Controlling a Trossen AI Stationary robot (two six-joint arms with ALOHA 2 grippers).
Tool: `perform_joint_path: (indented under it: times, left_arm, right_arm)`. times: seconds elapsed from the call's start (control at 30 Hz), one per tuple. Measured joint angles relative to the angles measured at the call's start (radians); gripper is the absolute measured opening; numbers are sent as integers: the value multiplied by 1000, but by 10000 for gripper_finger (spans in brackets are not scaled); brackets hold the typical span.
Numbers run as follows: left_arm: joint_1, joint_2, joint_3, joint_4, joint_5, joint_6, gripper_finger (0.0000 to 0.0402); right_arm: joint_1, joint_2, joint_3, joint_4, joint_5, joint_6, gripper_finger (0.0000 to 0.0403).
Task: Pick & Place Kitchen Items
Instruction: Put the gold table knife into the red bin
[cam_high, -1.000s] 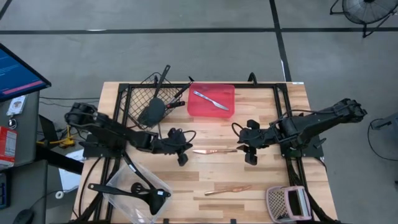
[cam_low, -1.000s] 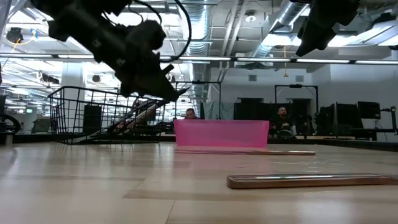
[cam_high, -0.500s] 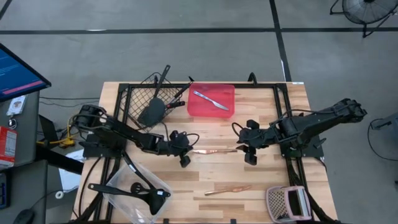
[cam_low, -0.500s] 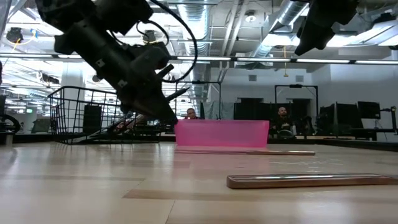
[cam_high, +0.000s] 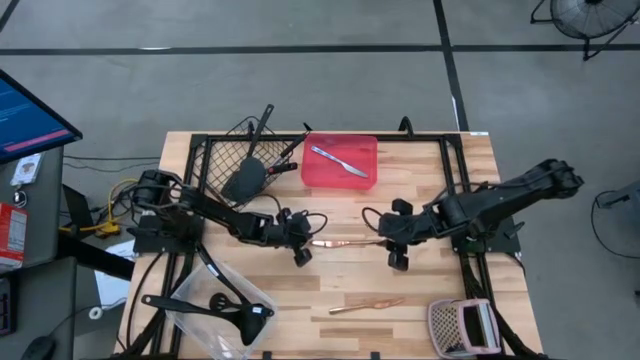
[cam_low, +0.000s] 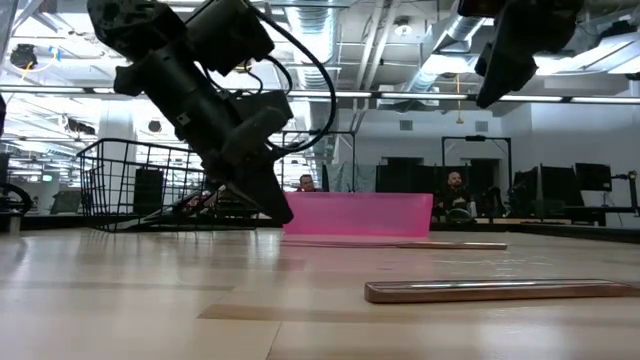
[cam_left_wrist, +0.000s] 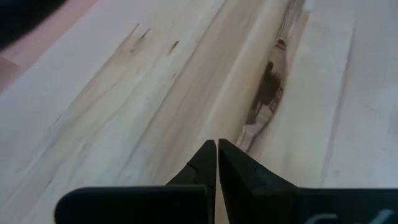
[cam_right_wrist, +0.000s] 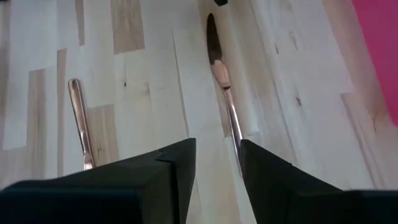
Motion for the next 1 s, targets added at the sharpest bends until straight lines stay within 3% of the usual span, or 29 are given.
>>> perform_joint_path:
  times: [1.0]
  left_arm:
    - [-4, 83, 4, 23, 39, 4, 0]
  right_arm:
    - [5, 50, 0, 22, 0, -3, 123]
